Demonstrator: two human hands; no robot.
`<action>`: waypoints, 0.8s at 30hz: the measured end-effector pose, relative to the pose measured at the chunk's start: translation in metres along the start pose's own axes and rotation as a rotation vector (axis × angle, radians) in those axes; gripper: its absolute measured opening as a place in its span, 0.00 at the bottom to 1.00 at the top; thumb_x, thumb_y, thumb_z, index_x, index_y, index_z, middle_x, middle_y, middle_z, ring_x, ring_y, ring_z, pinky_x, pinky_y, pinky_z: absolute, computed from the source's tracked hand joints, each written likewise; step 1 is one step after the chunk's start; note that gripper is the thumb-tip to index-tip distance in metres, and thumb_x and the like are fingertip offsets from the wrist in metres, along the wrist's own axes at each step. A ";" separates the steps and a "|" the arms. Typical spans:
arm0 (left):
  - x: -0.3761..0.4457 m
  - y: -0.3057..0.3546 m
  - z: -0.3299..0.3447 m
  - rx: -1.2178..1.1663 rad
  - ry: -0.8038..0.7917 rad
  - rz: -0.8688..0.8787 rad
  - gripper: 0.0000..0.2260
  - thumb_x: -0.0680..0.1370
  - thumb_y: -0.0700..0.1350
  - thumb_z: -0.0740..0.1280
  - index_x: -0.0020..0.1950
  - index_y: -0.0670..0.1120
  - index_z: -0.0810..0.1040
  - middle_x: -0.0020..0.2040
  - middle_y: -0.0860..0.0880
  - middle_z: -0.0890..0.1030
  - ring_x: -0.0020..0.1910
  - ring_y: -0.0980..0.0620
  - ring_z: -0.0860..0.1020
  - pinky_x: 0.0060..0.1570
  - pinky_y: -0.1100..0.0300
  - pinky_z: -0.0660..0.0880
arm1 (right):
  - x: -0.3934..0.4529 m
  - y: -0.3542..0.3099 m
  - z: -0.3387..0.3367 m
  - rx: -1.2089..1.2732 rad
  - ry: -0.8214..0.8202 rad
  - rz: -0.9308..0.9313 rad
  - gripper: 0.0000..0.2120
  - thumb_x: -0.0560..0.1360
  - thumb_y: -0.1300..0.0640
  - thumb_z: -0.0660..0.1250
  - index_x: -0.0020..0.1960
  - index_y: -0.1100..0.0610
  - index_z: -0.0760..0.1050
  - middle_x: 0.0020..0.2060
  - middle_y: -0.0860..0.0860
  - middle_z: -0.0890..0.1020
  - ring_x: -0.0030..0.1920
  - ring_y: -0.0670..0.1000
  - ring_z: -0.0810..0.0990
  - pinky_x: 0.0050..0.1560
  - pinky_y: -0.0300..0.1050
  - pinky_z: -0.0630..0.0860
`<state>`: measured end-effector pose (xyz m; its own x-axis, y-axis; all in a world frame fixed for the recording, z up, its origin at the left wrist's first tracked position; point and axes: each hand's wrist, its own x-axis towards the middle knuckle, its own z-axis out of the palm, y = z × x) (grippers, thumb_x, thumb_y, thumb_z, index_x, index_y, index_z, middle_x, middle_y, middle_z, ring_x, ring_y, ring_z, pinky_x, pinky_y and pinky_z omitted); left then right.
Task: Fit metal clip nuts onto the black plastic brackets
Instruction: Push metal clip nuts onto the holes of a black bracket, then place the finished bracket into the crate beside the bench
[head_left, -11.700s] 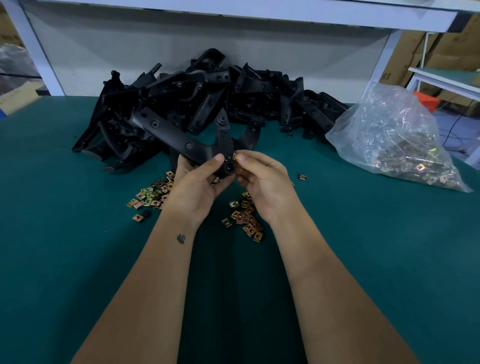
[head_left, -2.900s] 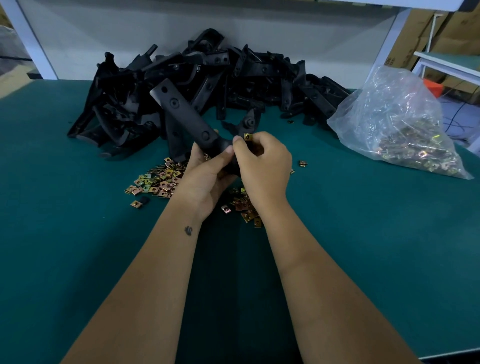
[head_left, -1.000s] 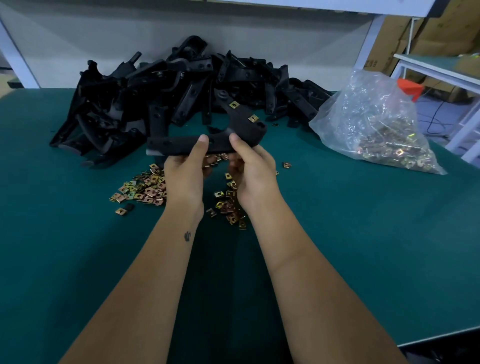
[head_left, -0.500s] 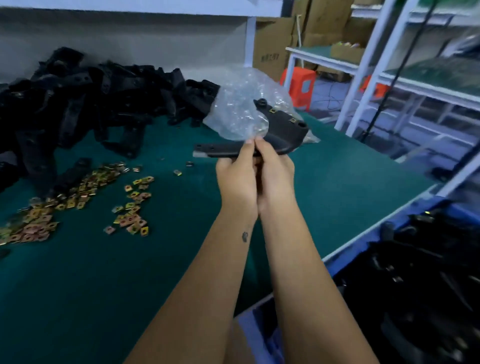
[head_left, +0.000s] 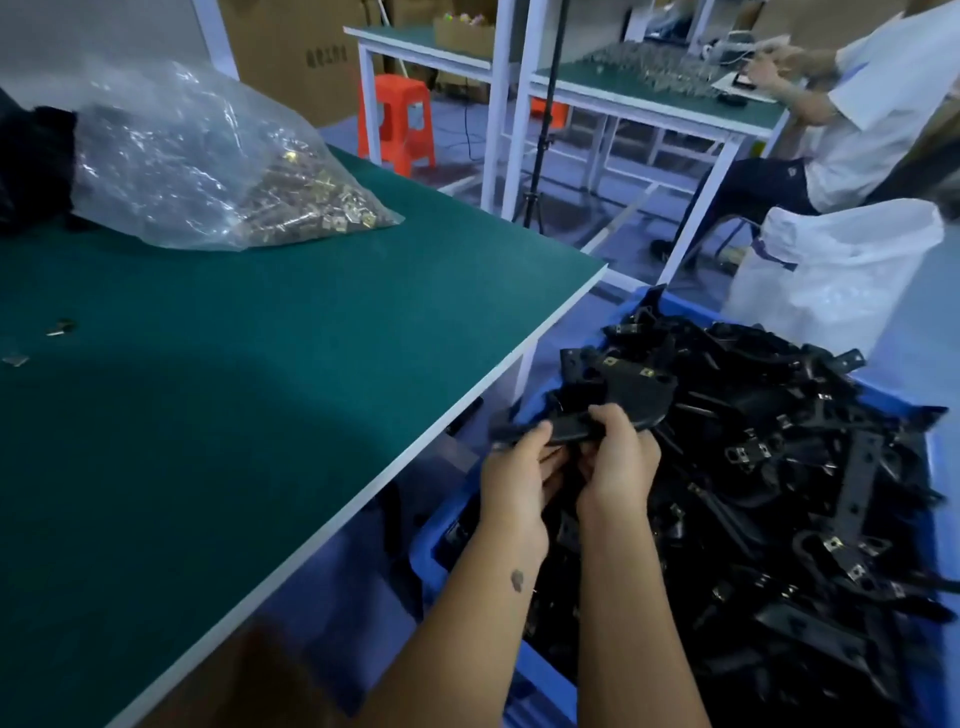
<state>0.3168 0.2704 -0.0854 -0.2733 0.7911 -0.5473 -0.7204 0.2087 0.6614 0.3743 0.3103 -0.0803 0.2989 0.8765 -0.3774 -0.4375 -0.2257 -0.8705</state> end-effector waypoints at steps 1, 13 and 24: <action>0.005 -0.006 -0.008 0.044 0.019 -0.038 0.06 0.80 0.43 0.67 0.53 0.42 0.81 0.43 0.47 0.86 0.39 0.54 0.85 0.39 0.60 0.79 | 0.008 0.009 -0.008 -0.080 0.004 0.022 0.02 0.71 0.64 0.68 0.43 0.59 0.77 0.28 0.50 0.79 0.23 0.46 0.75 0.24 0.37 0.70; 0.027 -0.020 -0.062 0.538 -0.050 -0.192 0.13 0.83 0.46 0.62 0.66 0.59 0.73 0.60 0.53 0.78 0.51 0.53 0.78 0.47 0.57 0.74 | 0.056 0.033 -0.030 -0.689 -0.003 0.104 0.05 0.73 0.58 0.69 0.43 0.60 0.76 0.28 0.51 0.77 0.25 0.50 0.72 0.27 0.43 0.67; 0.004 0.017 -0.032 0.926 -0.307 -0.106 0.09 0.83 0.50 0.59 0.60 0.56 0.75 0.56 0.55 0.79 0.58 0.53 0.78 0.64 0.53 0.71 | 0.021 0.014 0.000 -0.416 0.261 -0.267 0.21 0.78 0.59 0.61 0.70 0.54 0.64 0.41 0.45 0.75 0.39 0.47 0.76 0.34 0.43 0.67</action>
<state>0.2828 0.2588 -0.0934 0.0364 0.8300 -0.5565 0.0886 0.5520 0.8291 0.3746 0.3260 -0.1006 0.5762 0.8041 -0.1463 0.0385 -0.2054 -0.9779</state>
